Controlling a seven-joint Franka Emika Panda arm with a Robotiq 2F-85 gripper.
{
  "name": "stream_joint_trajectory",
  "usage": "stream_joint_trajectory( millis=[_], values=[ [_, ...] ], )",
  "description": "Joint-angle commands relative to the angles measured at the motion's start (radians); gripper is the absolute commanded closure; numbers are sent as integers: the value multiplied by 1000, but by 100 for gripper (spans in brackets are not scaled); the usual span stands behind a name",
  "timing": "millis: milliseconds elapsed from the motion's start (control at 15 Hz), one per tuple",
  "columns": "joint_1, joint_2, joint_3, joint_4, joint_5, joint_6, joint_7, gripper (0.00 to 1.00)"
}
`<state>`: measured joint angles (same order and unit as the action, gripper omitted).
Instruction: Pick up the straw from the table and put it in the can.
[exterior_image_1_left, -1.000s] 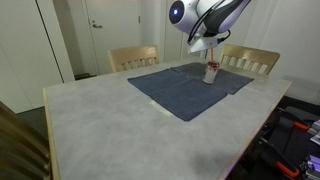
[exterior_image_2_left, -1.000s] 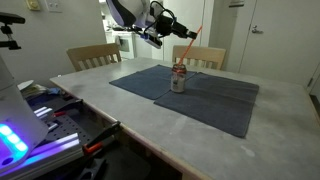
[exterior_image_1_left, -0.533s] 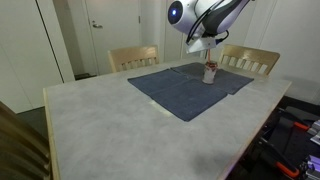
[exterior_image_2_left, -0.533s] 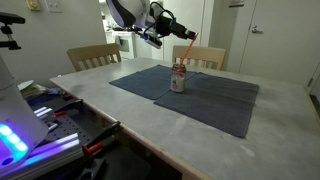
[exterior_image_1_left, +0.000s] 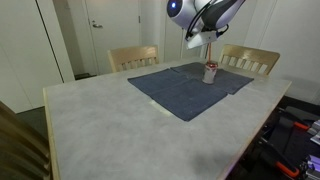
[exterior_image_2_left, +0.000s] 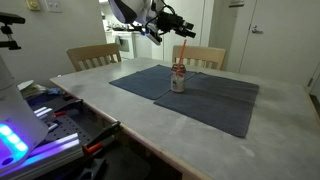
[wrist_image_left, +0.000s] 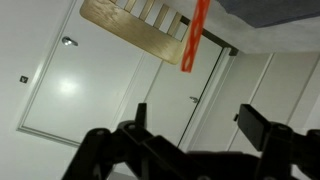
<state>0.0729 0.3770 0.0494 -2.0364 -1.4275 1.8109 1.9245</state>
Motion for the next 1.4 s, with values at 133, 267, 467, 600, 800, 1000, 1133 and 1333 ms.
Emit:
stream_joint_trajectory(
  millis=[133,267,467,600,800,1000,1133,1333],
  values=[
    [-38,-107,12,-6,31,132,-230,0],
    [-51,-124,11,16,75,212,-361,0],
    [-65,-128,6,56,152,342,-525,0],
    [-70,-118,5,92,226,415,-652,0],
    [-85,-97,18,136,360,493,-856,0],
    [-85,-66,30,176,512,512,-1077,0],
    [-87,-36,42,205,607,510,-1217,0],
    [-96,21,66,253,759,490,-1417,0]
  ],
)
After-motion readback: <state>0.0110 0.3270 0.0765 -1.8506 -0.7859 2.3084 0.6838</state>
